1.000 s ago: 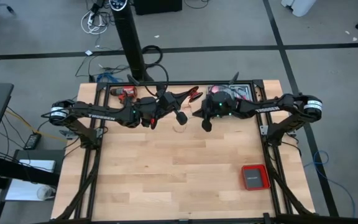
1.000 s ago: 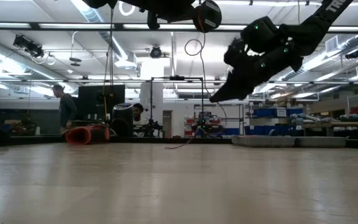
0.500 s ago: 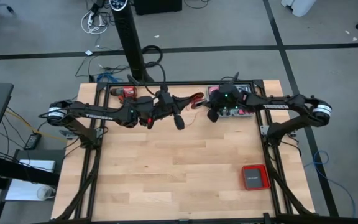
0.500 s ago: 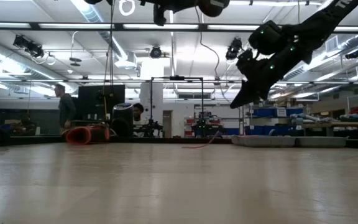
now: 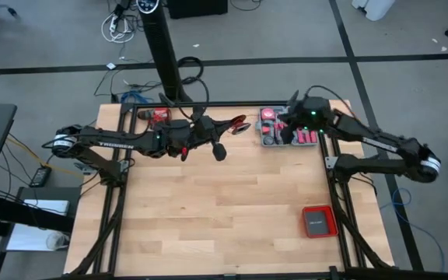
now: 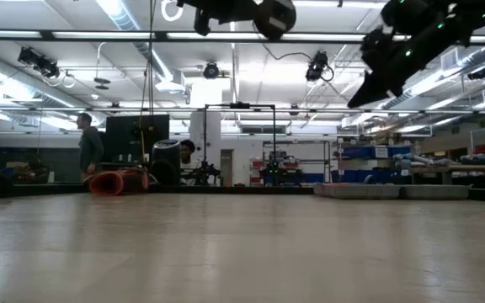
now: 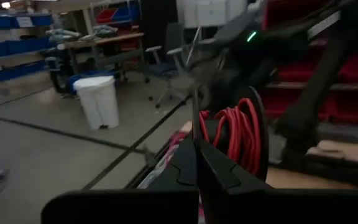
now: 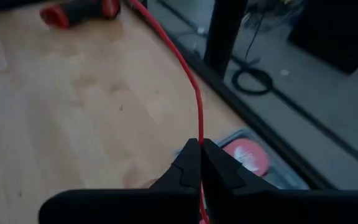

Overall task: Coil cords
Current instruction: Coil the red wire on the black spool

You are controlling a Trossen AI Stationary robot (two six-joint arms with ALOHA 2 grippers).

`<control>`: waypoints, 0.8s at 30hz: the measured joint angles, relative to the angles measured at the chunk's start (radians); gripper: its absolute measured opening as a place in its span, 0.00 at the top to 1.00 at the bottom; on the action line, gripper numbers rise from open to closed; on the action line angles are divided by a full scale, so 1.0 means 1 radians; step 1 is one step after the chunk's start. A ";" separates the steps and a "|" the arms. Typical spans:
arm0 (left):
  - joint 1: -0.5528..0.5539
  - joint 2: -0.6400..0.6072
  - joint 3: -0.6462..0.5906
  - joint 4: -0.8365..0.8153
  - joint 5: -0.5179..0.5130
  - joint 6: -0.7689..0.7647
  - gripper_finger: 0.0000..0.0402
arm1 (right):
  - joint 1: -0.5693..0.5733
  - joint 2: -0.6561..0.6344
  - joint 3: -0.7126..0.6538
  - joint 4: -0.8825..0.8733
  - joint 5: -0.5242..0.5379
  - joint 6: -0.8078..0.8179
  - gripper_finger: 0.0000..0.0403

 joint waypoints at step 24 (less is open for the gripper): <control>0.001 -0.001 0.000 -0.343 -0.116 0.014 1.00 | 0.001 -0.351 0.000 -0.058 0.186 -0.053 1.00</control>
